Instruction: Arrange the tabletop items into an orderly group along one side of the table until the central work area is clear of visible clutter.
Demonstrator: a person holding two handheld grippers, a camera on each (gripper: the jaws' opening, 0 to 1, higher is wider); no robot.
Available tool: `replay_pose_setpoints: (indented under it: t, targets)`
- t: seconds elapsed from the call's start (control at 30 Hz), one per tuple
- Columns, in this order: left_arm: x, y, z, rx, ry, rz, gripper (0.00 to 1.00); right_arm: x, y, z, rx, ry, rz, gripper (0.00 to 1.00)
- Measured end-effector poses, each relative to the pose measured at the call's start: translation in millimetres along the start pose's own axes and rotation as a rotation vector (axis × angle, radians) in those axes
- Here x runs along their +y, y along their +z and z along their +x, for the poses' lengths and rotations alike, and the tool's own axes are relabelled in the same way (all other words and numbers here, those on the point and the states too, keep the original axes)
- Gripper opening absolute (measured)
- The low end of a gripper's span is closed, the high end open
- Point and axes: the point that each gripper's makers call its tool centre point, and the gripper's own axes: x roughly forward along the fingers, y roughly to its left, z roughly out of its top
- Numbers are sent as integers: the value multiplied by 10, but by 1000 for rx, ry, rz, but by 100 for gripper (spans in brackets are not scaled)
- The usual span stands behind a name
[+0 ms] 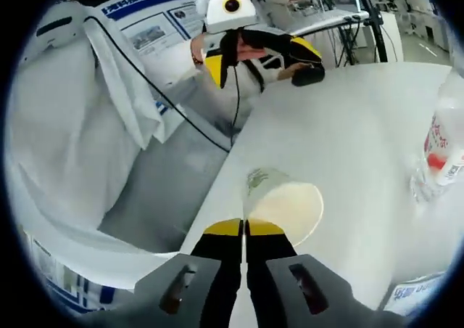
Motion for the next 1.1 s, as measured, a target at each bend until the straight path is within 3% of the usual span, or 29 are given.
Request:
replay_pose_setpoints:
  t: [0.4,0.67,0.73,0.83,1.1]
  targets:
    - [-47,73,41,-19,-16,13,77,-200,58,-734,-19,-291,-11,0]
    - [-47,64,-4,-25,-5,12,76,-415,106,-1170,96,-456,-101,0]
    - [-43,55,-18,-26,-1,10,76,-472,130,-1255,142,-490,-137,0]
    - [-43,50,-31,-28,2,8,76,-627,42,-1419,347,-562,-253,0]
    - [-20,47,-68,-40,12,1,76,-824,31,-1454,591,-545,-457,0]
